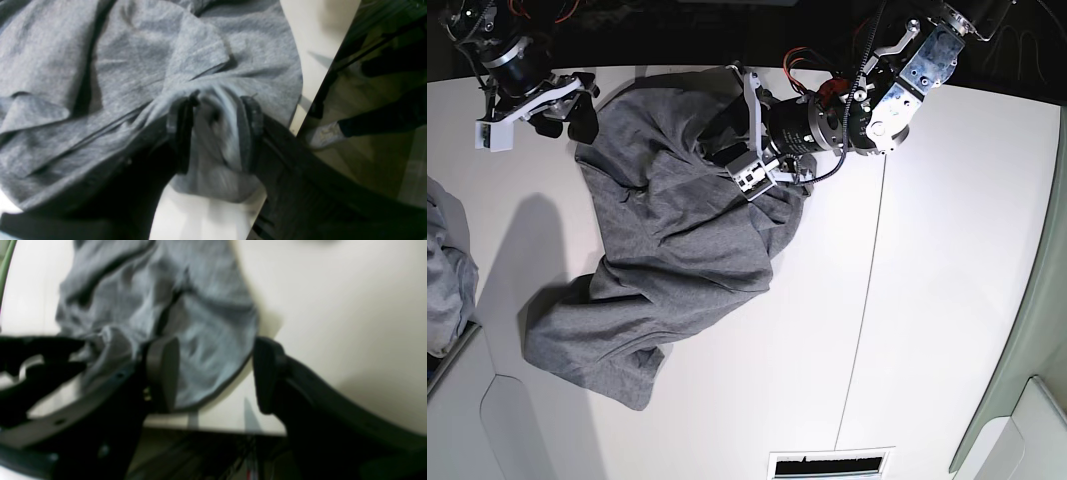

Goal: Layout the t-shirt on the table in an organized manner, then fold the t-shirt properly
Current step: 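Grasp the shirt's bunched middle with both grippers close together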

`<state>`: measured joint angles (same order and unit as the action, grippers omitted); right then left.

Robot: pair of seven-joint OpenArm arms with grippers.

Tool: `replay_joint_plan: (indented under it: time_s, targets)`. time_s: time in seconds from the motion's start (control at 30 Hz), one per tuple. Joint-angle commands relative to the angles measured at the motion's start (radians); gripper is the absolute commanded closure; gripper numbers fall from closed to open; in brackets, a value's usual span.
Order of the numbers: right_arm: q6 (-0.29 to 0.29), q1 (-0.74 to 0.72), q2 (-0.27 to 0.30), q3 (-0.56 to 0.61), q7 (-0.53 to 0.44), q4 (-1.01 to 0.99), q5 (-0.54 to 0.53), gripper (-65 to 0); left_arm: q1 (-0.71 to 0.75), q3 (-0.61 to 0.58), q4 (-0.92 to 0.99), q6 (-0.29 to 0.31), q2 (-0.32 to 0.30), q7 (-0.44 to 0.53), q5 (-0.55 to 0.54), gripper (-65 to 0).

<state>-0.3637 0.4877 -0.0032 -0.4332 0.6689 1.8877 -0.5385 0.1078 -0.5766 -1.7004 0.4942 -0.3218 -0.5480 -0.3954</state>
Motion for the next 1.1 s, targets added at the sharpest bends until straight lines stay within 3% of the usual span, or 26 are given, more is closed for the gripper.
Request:
replay_joint_plan:
  time_s: [0.0, 0.1, 0.27, 0.6, 0.73, 0.9, 1.07]
  targets:
    - [-0.011, 0.012, 0.003, 0.012, -0.019, 0.002, -0.016, -34.7, -0.01, 0.002, -0.032, 0.004, 0.0, 0.012, -0.025, -24.8]
    - [-0.011, 0.013, 0.003, 0.05, -0.043, -0.056, -0.016, -34.7, -0.01, 0.002, -0.079, 0.049, 0.0, -0.017, -0.06, -24.8]
    - [-0.006, -0.011, 0.003, 0.068, -0.058, -0.166, -0.015, -34.7, -0.01, 0.006, -0.103, 0.048, 0.0, -0.025, -0.038, -24.8]
    - [-0.006, -0.011, 0.001, 0.067, -0.044, -0.186, -0.012, -34.7, -0.029, -0.01, -0.015, -0.066, 0.031, 0.103, 0.195, -24.8]
    - [-0.006, -0.034, -0.014, 0.067, -0.052, -0.186, -0.018, -34.7, -0.092, -0.091, 0.046, -0.069, 0.066, 0.103, 0.257, -24.8]
    - [-0.007, -0.055, -0.053, 0.067, -0.06, -0.187, -0.019, -34.7, -0.148, -0.22, 0.093, -0.173, 0.117, 0.105, 0.328, -24.8]
    - [-0.008, -0.061, -0.078, 0.067, -0.059, -0.187, -0.015, -34.7, -0.186, -0.289, 0.161, -0.201, 0.142, 0.131, 0.394, -24.8]
